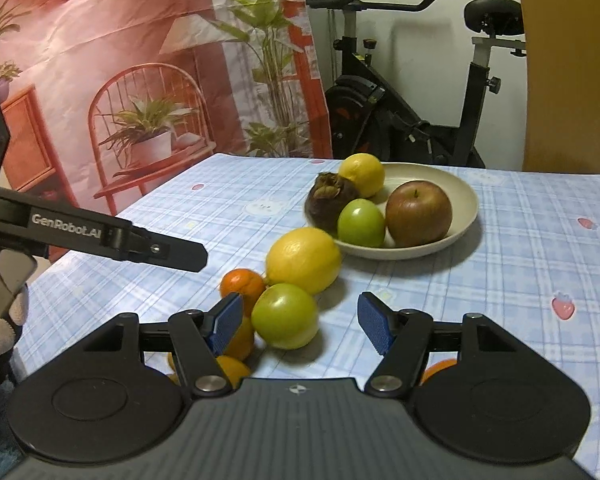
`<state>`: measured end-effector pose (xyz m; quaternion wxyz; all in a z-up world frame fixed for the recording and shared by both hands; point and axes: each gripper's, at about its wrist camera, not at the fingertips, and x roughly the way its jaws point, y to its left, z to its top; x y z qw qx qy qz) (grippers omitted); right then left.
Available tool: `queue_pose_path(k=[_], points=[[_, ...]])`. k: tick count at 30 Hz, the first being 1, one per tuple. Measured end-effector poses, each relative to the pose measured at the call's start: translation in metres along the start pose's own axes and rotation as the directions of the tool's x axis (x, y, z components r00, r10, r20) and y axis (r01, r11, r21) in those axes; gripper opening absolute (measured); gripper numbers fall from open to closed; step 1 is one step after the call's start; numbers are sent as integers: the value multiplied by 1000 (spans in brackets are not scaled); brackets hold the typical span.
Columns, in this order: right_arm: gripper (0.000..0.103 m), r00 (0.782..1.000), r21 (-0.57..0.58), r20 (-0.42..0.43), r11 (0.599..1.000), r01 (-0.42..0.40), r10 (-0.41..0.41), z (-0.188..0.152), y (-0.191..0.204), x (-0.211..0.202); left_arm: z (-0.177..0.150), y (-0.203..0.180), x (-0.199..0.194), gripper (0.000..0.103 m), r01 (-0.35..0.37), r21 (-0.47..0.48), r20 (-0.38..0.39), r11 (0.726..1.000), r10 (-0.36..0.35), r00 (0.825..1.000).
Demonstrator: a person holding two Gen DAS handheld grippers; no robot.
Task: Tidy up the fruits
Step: 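Move the left gripper back to the orange in the fruit pile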
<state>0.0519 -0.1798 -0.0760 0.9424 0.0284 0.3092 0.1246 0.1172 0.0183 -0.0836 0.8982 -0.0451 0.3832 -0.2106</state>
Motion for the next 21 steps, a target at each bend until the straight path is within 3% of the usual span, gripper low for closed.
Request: queue_pose_path(k=[13, 15, 17, 21], points=[[61, 996, -39, -48, 996, -81, 79, -12, 16, -2, -12, -6, -8, 58, 18, 23, -30, 1000, -18, 999], [61, 994, -47, -59, 994, -94, 91, -14, 19, -2, -14, -6, -10, 55, 30, 25, -31, 999, -30, 999], [61, 992, -53, -74, 993, -108, 103, -16, 21, -1, -16, -8, -12, 41, 54, 33, -38, 998, -53, 998], [61, 987, -62, -100, 989, -131, 125, -20, 25, 4, -21, -15, -12, 39, 83, 61, -54, 995, -80, 995]])
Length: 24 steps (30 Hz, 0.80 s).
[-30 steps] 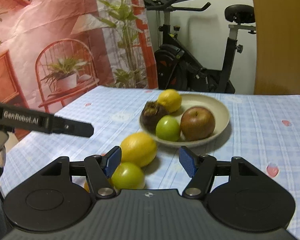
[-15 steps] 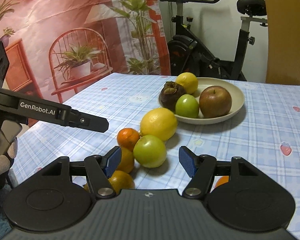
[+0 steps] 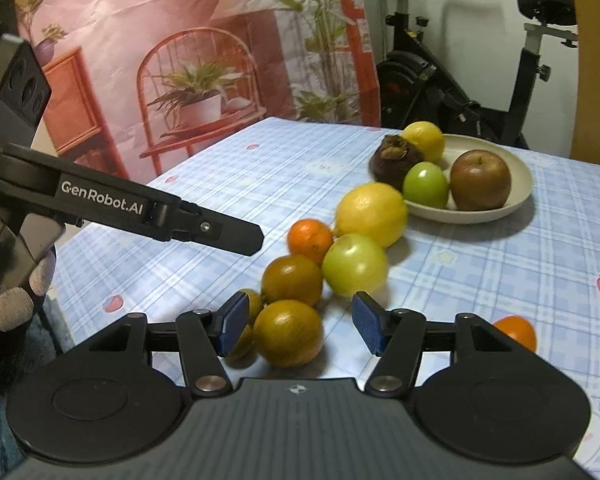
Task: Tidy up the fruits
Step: 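Move the left gripper back to the orange in the fruit pile, then close the left gripper around the orange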
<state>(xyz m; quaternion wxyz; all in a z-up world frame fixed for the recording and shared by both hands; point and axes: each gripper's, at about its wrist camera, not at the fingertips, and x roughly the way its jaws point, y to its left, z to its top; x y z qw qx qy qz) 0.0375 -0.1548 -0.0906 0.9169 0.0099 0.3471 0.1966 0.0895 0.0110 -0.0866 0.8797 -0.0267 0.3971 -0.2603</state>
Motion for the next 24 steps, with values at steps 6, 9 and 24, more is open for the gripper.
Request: queue_pose_path(k=[6, 9, 24], points=[[58, 998, 7, -52, 1000, -22, 22, -6, 1, 13, -5, -8, 7, 39, 24, 20, -34, 1000, -23, 999], [52, 997, 14, -69, 1000, -26, 27, -8, -1, 15, -8, -10, 11, 39, 44, 26, -58, 999, -42, 997], [46, 995, 18, -93, 1000, -22, 24, -11, -5, 12, -15, -19, 32, 41, 88, 24, -150, 996, -83, 985]])
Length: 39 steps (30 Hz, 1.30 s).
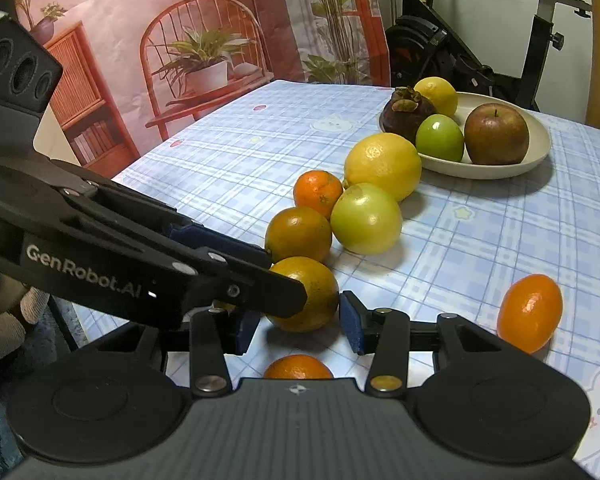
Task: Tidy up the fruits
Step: 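Close the left gripper around the orange, then lift the orange with the left gripper and carry it over the plate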
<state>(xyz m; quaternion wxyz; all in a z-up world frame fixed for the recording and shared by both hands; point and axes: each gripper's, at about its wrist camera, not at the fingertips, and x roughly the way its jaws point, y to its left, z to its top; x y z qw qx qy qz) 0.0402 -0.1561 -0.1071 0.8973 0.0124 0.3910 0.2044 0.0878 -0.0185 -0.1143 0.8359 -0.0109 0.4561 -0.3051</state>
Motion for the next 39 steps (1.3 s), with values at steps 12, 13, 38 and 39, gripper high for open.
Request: queue_pose_path(k=[12, 13, 38, 39], points=[[46, 1000, 22, 0, 1000, -4, 4, -2, -3, 0, 1, -2, 9, 44, 7, -6, -12, 1000, -7, 1000], [46, 1000, 22, -1, 1000, -3, 3, -2, -2, 0, 2, -3, 8, 44, 11, -4, -4, 1000, -11, 1000], [46, 987, -24, 144, 997, 79, -75, 76, -45, -26, 102, -13, 11, 44, 54, 48, 161, 997, -61, 985], [46, 986, -28, 150, 996, 83, -78, 82, -48, -24, 109, -11, 13, 44, 54, 45, 166, 998, -61, 984]])
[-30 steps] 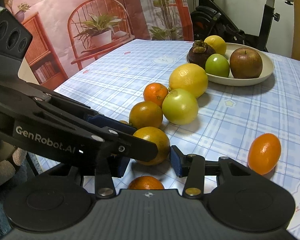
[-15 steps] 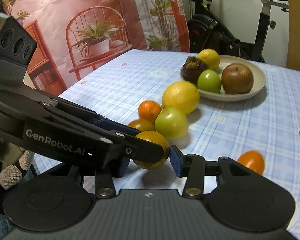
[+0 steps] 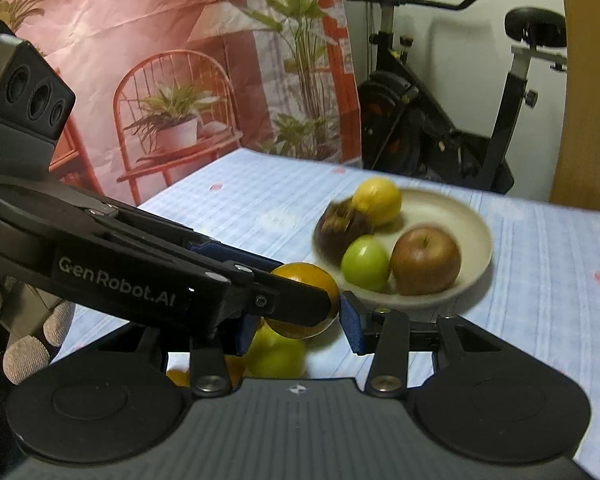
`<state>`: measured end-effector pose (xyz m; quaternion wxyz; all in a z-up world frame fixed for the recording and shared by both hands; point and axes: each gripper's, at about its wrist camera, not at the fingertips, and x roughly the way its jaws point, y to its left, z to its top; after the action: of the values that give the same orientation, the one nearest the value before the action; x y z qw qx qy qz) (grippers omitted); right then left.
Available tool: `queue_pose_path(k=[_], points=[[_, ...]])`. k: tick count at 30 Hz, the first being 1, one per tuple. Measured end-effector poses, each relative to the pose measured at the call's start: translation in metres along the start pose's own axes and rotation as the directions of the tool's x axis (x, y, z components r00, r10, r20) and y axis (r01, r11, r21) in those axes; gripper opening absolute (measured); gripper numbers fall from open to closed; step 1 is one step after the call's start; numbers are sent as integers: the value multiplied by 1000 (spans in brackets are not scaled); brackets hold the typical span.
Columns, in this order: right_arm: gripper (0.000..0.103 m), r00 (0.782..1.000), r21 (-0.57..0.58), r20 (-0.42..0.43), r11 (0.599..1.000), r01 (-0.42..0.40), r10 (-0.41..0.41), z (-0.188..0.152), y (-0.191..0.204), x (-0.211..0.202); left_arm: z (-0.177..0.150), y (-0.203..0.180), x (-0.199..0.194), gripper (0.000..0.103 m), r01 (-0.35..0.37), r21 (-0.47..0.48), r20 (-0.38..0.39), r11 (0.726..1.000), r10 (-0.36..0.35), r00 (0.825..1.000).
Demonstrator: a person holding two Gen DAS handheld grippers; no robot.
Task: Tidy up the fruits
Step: 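Lift the orange with the left gripper and carry it over the plate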
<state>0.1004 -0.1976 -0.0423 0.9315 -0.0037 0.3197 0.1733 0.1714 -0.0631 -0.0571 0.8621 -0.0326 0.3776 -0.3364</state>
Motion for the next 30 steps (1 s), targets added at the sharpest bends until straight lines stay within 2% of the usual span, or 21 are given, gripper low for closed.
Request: queue_pose_path(k=[8, 15, 22, 30], points=[[46, 999, -75, 25, 997, 26, -24, 36, -24, 36, 46, 25, 36, 44, -21, -7, -15, 1000, 21, 1000], [46, 998, -101, -16, 994, 53, -55, 56, -49, 77, 72, 44, 77, 44, -47, -22, -65, 999, 46, 997], [46, 994, -102, -95, 994, 47, -56, 62, -68, 115, 77, 62, 105, 45, -81, -36, -123, 996, 76, 989], [46, 992, -16, -127, 1000, 16, -18, 63, -88, 132, 79, 70, 107, 45, -80, -55, -117, 995, 73, 990]])
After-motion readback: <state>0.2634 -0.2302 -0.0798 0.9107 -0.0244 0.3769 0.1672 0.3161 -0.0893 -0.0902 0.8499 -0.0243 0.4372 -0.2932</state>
